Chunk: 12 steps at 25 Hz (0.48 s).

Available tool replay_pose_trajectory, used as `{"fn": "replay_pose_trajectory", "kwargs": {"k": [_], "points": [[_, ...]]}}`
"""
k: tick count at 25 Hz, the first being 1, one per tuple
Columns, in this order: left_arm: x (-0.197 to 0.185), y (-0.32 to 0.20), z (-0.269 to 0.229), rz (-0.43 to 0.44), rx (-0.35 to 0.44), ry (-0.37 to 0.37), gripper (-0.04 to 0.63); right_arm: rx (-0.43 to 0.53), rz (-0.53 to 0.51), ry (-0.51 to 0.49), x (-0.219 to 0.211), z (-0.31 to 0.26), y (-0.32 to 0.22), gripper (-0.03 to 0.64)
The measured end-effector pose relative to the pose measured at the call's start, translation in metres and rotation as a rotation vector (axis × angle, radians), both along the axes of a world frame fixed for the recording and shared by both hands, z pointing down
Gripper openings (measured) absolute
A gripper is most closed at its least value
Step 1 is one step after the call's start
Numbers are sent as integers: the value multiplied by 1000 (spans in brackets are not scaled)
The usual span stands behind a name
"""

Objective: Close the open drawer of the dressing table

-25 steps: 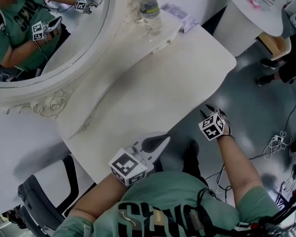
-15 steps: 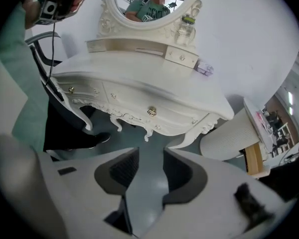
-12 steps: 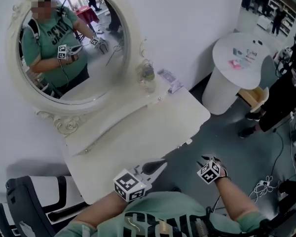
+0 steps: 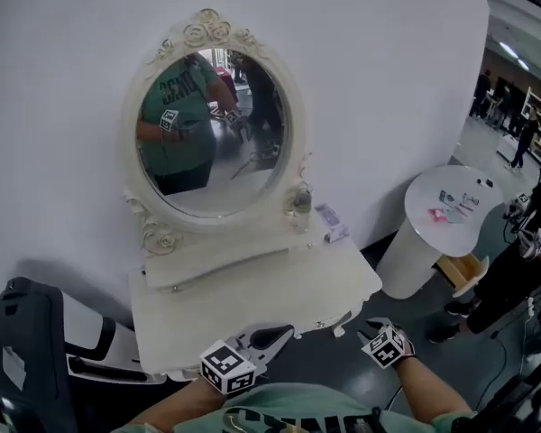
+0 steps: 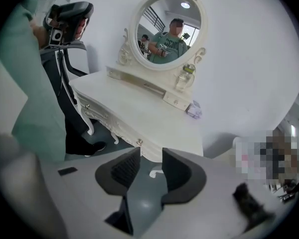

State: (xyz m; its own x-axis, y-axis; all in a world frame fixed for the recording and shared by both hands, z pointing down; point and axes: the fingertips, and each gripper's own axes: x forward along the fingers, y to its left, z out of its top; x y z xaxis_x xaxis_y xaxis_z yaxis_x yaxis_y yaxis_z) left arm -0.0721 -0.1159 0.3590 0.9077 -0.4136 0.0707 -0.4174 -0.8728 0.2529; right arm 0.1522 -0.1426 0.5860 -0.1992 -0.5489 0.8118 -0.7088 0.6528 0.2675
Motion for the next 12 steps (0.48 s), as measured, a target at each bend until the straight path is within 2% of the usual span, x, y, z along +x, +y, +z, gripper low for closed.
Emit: {"fn": "replay_pose_trajectory", "kwargs": {"k": [6, 12], "points": [[-57, -19, -25, -75, 58, 35, 3, 36, -13, -50, -44, -39, -24, 135], [-127, -53, -56, -111, 133, 43, 3, 158, -28, -119, -111, -104, -80, 126]]}}
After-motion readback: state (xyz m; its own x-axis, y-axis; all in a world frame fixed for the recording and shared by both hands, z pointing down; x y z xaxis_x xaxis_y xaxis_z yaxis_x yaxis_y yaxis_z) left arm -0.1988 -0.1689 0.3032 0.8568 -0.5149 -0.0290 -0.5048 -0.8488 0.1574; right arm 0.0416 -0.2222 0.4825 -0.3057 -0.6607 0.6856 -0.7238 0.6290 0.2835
